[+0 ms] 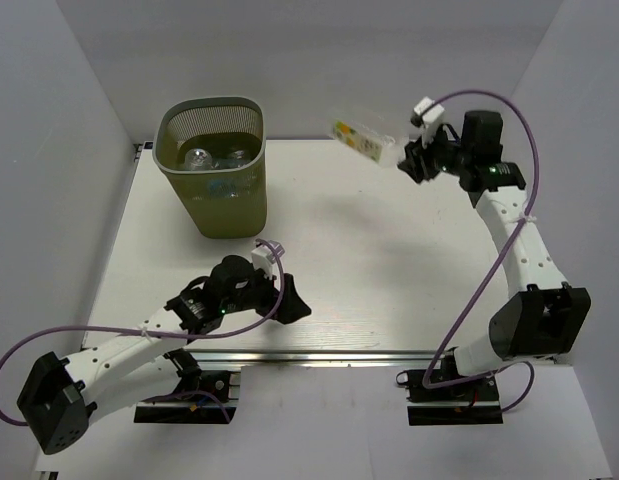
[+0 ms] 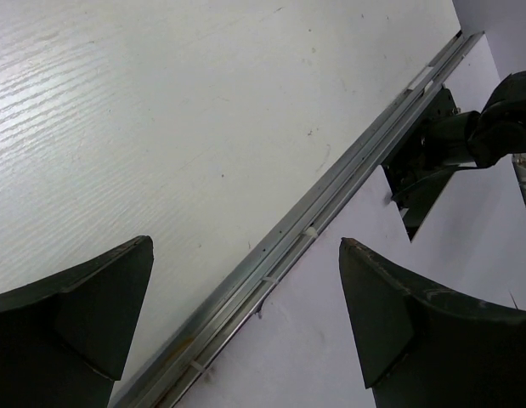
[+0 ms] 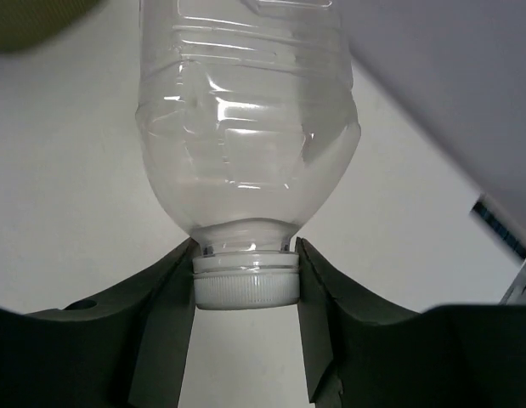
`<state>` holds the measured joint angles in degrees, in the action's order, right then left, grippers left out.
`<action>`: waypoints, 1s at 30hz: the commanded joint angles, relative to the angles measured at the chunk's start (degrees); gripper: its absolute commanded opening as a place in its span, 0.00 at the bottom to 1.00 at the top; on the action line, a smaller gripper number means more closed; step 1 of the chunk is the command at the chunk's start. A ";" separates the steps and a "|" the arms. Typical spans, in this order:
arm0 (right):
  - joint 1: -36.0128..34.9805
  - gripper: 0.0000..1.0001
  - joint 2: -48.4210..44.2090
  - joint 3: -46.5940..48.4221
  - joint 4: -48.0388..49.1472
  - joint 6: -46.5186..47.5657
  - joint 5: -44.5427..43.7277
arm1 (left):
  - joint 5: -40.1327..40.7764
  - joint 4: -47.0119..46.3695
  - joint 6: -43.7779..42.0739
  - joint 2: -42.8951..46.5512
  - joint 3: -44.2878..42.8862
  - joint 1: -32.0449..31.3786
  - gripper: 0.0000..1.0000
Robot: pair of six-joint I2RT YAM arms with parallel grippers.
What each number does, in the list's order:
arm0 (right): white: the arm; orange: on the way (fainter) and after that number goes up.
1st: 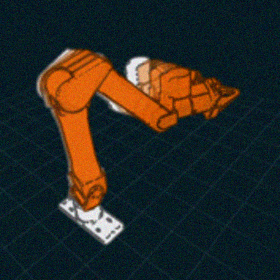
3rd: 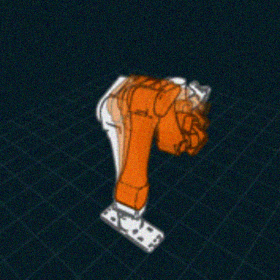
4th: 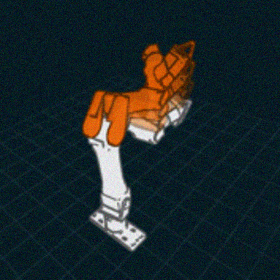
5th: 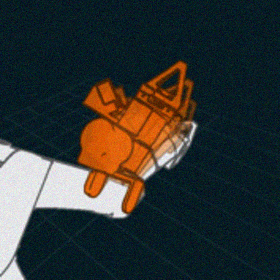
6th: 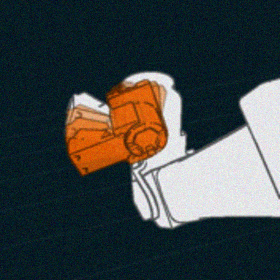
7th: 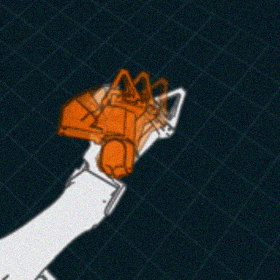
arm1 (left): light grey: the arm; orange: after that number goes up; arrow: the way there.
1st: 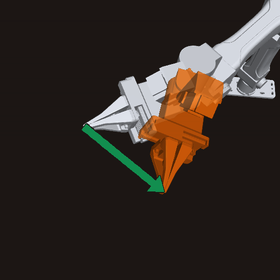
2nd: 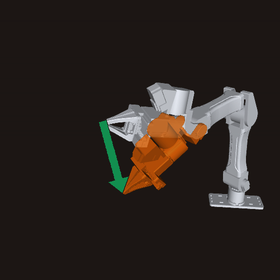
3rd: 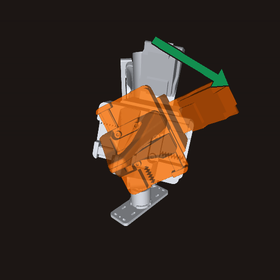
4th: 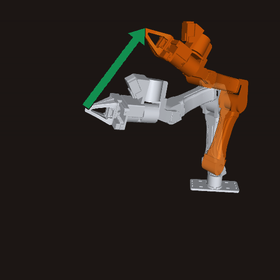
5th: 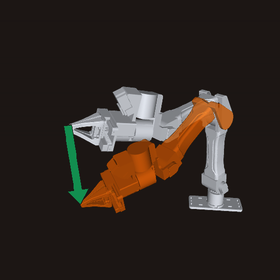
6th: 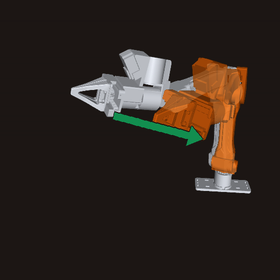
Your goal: Put the plastic bottles in the bin
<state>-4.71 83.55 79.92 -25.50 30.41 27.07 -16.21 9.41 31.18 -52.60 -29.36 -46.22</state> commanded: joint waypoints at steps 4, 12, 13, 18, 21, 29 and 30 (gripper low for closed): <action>-8.11 0.00 6.44 18.50 3.26 -5.98 8.08 | 2.32 2.80 3.44 6.36 3.43 -0.19 1.00; -20.84 0.00 16.45 38.18 2.21 -5.19 6.59 | 3.46 3.51 3.98 7.60 3.44 -0.19 1.00; -21.56 0.00 17.17 38.90 2.21 -5.19 6.07 | 3.46 3.51 3.98 7.60 3.44 -0.19 1.00; -28.75 0.01 23.05 43.12 2.38 -3.34 2.56 | 3.46 4.12 3.98 7.60 2.91 -0.19 1.00; -30.96 0.28 25.52 44.53 3.61 -3.70 0.00 | 4.08 4.74 3.98 8.21 2.91 -0.19 1.00; -33.26 0.90 28.86 47.17 5.72 -5.10 -7.28 | 5.66 6.50 4.50 11.72 2.91 -0.19 1.00; -33.26 0.90 28.17 47.26 5.98 -5.28 -7.99 | 5.66 6.50 4.50 11.73 2.91 -0.19 1.00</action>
<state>-37.71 114.37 123.35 -23.73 26.02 22.90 -11.79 15.05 35.42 -41.91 -26.06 -46.26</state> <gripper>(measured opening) 0.902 0.998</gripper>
